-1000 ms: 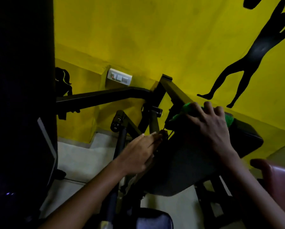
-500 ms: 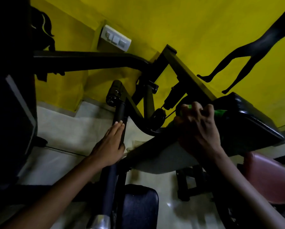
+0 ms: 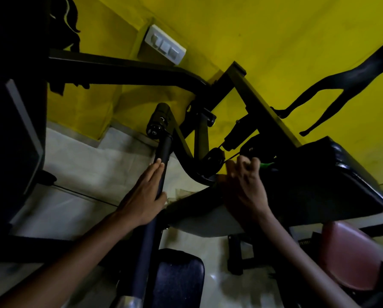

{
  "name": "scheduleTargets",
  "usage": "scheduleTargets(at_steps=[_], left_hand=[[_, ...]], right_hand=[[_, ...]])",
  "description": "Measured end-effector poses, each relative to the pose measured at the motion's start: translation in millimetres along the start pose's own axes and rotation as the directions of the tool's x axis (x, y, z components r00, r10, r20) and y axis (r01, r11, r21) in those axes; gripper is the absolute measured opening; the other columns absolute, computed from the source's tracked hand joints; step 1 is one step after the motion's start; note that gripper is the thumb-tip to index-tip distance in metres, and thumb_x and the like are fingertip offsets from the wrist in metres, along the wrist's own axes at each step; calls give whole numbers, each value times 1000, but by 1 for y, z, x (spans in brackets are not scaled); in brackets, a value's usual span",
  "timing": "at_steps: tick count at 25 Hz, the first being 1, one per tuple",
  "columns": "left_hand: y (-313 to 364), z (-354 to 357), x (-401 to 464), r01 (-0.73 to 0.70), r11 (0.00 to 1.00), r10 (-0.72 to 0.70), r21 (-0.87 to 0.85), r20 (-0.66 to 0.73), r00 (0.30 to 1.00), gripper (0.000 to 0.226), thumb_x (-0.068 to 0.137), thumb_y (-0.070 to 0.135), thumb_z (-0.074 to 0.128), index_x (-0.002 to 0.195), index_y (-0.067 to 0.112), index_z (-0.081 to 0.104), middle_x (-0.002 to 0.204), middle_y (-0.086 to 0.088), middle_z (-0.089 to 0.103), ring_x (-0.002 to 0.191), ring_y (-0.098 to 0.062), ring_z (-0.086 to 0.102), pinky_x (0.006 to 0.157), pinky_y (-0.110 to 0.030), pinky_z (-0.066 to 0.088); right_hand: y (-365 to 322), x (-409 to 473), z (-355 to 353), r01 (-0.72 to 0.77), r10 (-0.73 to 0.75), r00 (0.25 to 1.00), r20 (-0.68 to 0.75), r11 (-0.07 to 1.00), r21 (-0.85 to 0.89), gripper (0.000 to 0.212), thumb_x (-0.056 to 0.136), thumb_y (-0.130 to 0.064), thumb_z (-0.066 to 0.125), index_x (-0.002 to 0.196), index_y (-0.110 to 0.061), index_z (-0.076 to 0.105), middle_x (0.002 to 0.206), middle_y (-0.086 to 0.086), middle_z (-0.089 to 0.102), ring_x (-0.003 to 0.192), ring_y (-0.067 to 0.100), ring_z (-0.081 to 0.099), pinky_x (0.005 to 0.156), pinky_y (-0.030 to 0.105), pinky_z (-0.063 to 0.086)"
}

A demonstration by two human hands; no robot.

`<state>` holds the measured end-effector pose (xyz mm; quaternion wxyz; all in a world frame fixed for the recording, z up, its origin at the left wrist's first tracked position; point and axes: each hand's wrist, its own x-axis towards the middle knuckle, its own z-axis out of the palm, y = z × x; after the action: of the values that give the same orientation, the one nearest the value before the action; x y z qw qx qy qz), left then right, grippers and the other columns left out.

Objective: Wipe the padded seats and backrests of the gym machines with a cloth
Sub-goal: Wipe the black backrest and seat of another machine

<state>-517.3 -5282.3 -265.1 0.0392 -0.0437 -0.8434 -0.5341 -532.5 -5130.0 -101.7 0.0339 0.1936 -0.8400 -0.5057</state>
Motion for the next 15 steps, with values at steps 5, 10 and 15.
scheduleTargets(at_steps=[5, 10, 15], left_hand=[[-5, 3, 0, -1, 999, 0, -48, -27, 1000, 71, 94, 29, 48, 152, 15, 11, 160, 8, -2, 146, -7, 4, 111, -19, 13], [-5, 5, -2, 28, 998, -29, -55, -23, 999, 81, 80, 41, 34, 152, 16, 8, 160, 6, -2, 146, -6, 3, 111, -17, 11], [-7, 7, -1, 53, 996, -55, -66, -30, 998, 80, 81, 41, 32, 152, 17, 6, 160, 8, -4, 145, -3, 2, 111, -15, 9]], right_hand=[[2, 2, -1, -112, 111, 993, -29, 993, -33, 28, 81, -31, 47, 96, -23, 70, 100, 8, 62, 93, 29, 55, 82, 42, 33], [-21, 14, 18, 78, -79, 994, 77, 997, 22, 35, 98, -29, 37, 125, -13, 52, 127, 21, 46, 120, 35, 43, 99, 47, 34], [-25, 21, 17, 132, -138, 985, 107, 989, 66, 35, 99, -35, 37, 126, -17, 51, 129, 14, 45, 119, 31, 41, 95, 41, 32]])
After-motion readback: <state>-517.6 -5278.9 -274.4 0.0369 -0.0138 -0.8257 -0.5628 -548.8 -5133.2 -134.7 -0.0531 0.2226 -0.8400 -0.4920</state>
